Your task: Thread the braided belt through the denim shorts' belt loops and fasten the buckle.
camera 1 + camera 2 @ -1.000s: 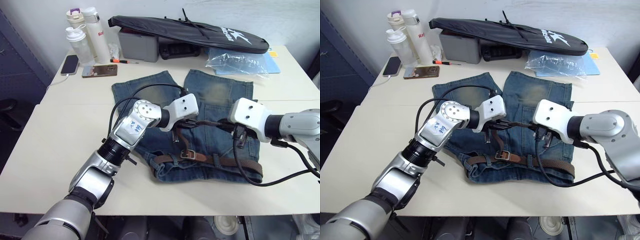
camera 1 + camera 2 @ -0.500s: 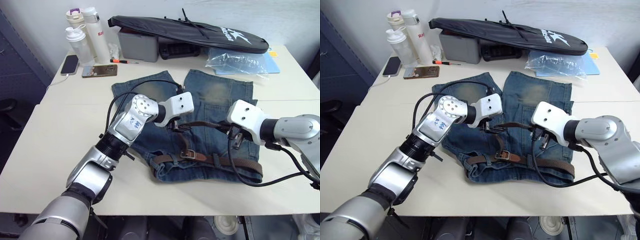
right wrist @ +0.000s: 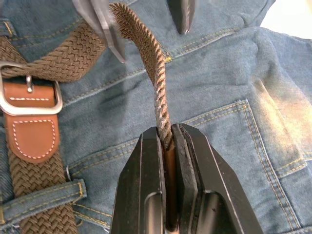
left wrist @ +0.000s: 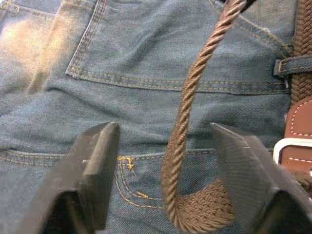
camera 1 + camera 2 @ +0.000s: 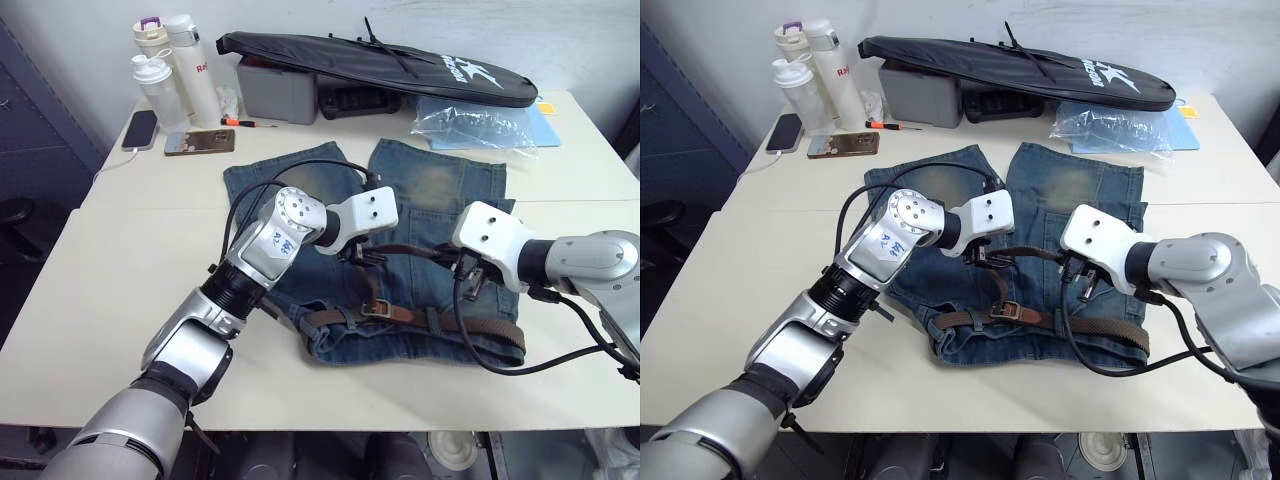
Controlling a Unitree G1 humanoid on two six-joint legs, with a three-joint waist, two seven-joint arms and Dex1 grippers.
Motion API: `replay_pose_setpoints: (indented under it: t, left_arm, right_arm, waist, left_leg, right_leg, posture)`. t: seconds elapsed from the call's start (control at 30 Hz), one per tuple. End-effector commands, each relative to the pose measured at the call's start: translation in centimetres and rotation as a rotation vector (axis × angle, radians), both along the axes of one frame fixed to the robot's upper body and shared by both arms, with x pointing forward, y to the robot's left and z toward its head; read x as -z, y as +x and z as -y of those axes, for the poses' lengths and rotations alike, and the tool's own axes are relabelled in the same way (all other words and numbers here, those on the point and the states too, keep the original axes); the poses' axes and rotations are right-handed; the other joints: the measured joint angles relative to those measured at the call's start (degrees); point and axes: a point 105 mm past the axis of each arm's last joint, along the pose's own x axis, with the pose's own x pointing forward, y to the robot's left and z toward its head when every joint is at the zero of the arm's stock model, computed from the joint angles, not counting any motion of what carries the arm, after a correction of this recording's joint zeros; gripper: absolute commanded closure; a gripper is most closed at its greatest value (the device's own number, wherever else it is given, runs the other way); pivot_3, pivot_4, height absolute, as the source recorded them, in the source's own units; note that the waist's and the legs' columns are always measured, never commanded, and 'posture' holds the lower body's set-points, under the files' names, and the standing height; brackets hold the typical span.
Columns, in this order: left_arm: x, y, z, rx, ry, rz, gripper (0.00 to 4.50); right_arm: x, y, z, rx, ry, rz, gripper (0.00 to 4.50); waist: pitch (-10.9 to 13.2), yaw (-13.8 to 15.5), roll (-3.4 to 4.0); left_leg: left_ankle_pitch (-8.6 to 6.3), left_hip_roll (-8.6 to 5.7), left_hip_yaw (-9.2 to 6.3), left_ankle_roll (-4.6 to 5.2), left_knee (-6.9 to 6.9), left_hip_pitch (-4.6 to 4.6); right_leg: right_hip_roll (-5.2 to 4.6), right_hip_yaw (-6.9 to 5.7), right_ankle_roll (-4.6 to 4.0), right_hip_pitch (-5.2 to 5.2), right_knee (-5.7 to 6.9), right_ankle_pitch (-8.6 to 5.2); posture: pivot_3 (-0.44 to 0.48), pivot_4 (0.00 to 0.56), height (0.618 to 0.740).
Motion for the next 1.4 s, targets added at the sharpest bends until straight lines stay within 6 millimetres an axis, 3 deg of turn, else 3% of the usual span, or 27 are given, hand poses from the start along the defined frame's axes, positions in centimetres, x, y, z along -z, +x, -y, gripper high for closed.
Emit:
replay_pose_setpoints:
  t: [0.03,0.13,0.5,0.53,0.67,0.8,0.93,1.07,1.4]
  left_arm:
    - [-1.3,-0.1,0.8,0.036,-0.004,0.053,3.23]
    - [-1.2,0.0,0.8,0.04,0.004,0.052,4.46]
    - [-1.9,0.9,0.8,0.018,-0.015,0.071,4.46]
    - [-2.0,0.9,0.8,0.019,-0.017,0.075,4.5]
    - [-2.0,1.1,0.3,0.027,-0.003,0.118,4.5]
    - [-1.7,1.3,-0.6,0.017,0.0,0.146,4.5]
    - [-0.7,1.3,-1.6,-0.008,0.014,0.146,4.5]
    - [0.2,1.6,-2.3,-0.044,0.038,0.177,4.5]
    - [0.3,2.3,-2.8,-0.073,0.066,0.243,4.5]
  right_arm:
    - [-1.1,-0.4,-0.9,-0.034,0.014,0.047,4.5]
    - [-1.2,-0.4,-1.1,-0.035,0.02,0.049,4.5]
    - [-1.3,-0.4,-1.9,-0.037,0.049,0.089,4.5]
    - [-1.3,-0.4,-1.9,-0.035,0.051,0.088,3.54]
    - [-1.3,-0.6,-1.3,-0.021,0.039,0.09,2.09]
    - [-1.7,-1.3,0.8,0.02,0.034,0.079,0.18]
    - [-0.9,-3.5,1.8,0.027,0.076,-0.046,0.08]
    - [1.1,-5.5,0.8,-0.01,0.1,-0.141,0.08]
    - [5.1,-5.1,-2.1,0.007,0.135,-0.113,0.08]
  waist:
    - [-0.01,0.0,0.01]
    - [-0.03,0.0,0.04]
    - [-0.06,-0.06,0.1]
    - [-0.07,-0.06,0.11]
    - [-0.09,-0.05,0.15]
    - [-0.11,0.12,0.18]
    - [-0.1,0.06,0.16]
    - [-0.07,-0.04,0.1]
    - [-0.09,0.09,0.12]
  left_leg:
    - [0.0,0.0,0.0,0.0,0.01,0.0]
    - [0.0,0.0,-0.01,0.0,0.02,0.0]
    - [0.0,0.0,0.0,0.0,0.09,0.0]
    - [0.0,0.0,-0.01,0.0,0.09,0.0]
    - [0.0,0.0,-0.01,0.0,0.11,0.0]
    - [0.0,-0.01,-0.01,0.0,0.13,0.0]
    - [0.0,0.0,0.01,0.02,0.13,0.0]
    - [0.0,0.04,0.01,0.02,0.15,0.03]
    - [-0.02,0.02,-0.02,0.06,0.62,-0.02]
  right_leg:
    - [0.0,0.0,0.0,0.0,0.01,0.0]
    - [0.0,0.0,0.0,0.0,0.04,0.0]
    - [0.0,0.01,0.0,-0.02,0.12,0.0]
    - [0.0,0.01,0.0,-0.02,0.14,0.0]
    - [0.0,0.01,0.0,-0.02,0.15,0.0]
    - [-0.01,0.01,0.0,-0.01,0.16,0.0]
    - [-0.02,0.0,-0.01,0.0,0.18,0.0]
    - [0.01,-0.01,-0.01,0.01,0.24,0.0]
    - [-0.04,0.07,-0.02,0.03,0.31,0.01]
  posture:
    - [0.0,0.15,0.656]
    - [0.0,0.15,0.656]
    - [0.0,0.15,0.656]
    - [0.0,0.15,0.656]
    - [0.0,0.15,0.656]
    - [0.0,0.15,0.656]
    - [0.0,0.15,0.656]
    - [0.0,0.15,0.656]
    - [0.0,0.15,0.656]
